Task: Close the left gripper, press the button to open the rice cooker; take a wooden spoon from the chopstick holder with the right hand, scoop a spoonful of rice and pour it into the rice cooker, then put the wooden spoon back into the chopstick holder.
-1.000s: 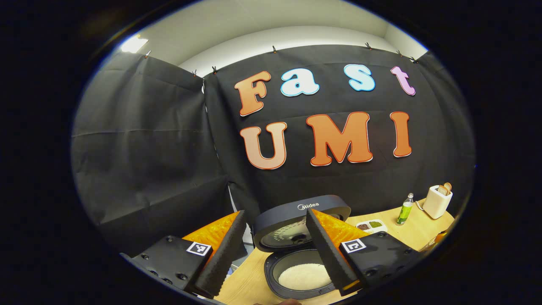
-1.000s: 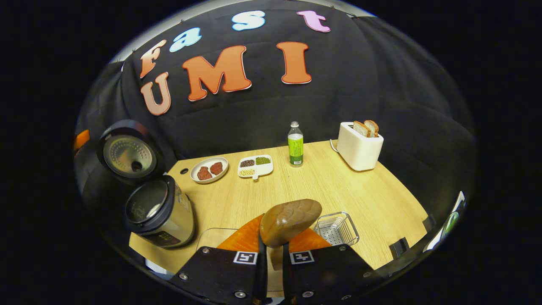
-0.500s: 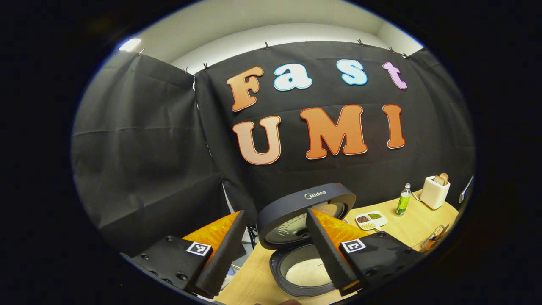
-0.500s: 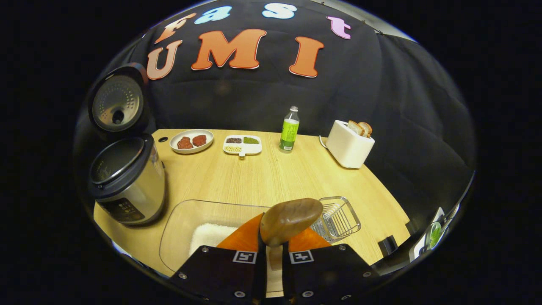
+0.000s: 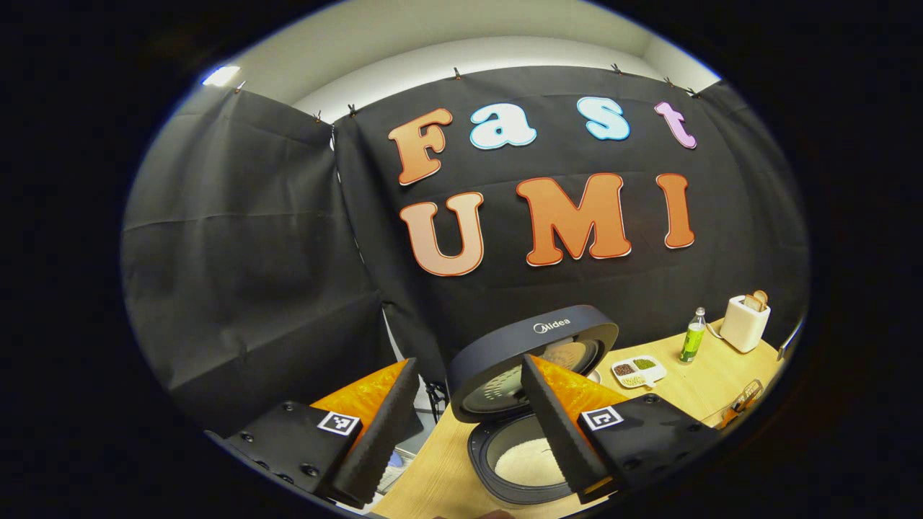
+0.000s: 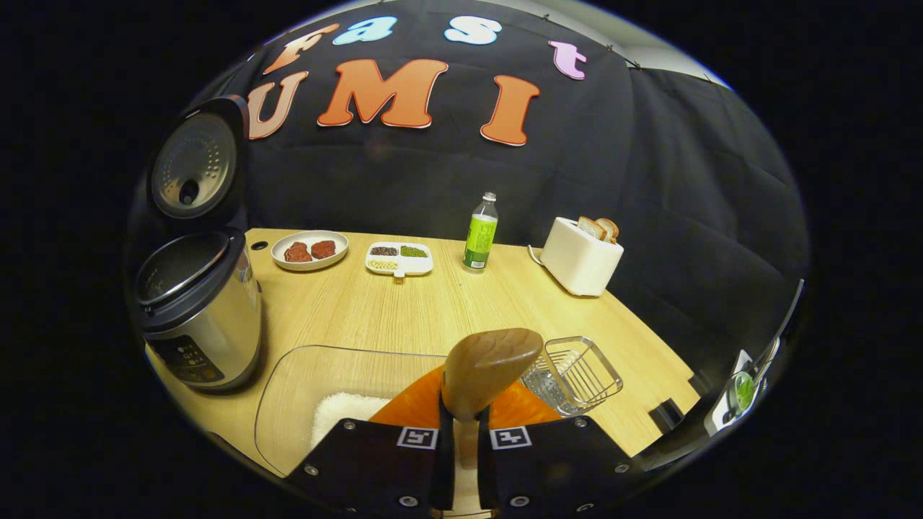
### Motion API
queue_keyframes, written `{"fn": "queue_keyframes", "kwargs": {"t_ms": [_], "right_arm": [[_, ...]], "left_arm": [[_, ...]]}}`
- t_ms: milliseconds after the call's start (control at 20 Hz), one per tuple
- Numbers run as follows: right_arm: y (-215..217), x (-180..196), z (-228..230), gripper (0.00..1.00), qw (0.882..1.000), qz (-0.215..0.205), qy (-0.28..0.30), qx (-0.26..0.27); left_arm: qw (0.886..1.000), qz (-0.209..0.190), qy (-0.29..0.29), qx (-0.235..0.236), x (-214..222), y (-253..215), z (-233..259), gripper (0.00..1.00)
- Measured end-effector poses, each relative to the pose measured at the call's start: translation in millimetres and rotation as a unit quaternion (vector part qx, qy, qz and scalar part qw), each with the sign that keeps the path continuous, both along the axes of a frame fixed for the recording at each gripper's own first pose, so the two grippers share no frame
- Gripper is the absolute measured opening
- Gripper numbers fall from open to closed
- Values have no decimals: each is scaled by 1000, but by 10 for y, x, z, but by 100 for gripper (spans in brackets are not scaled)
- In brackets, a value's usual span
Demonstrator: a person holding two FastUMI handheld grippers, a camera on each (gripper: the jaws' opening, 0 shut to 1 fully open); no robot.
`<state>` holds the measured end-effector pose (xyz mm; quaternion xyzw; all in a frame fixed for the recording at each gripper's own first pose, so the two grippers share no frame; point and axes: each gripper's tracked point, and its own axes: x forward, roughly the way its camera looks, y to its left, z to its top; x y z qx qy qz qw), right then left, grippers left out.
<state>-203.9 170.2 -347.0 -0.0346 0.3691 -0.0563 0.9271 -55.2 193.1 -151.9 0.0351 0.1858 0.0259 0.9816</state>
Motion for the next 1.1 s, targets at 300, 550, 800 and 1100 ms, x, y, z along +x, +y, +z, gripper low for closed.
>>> {"fn": "queue_keyframes", "kwargs": {"t_ms": [300, 550, 800, 1100], "right_arm": [[258, -99, 39, 12, 999, 25, -5, 30], [443, -56, 1, 12, 988, -22, 23, 150], [586, -51, -54, 12, 965, -77, 55, 246], [706, -42, -54, 12, 941, -105, 85, 310]], "left_arm": [[1000, -6, 7, 1, 54, -80, -42, 96], [1000, -9, 10, 9, 83, -133, -51, 100], [1000, -13, 8, 19, 94, -112, -22, 100], [1000, -12, 0, 24, 110, -55, 46, 96]]}}
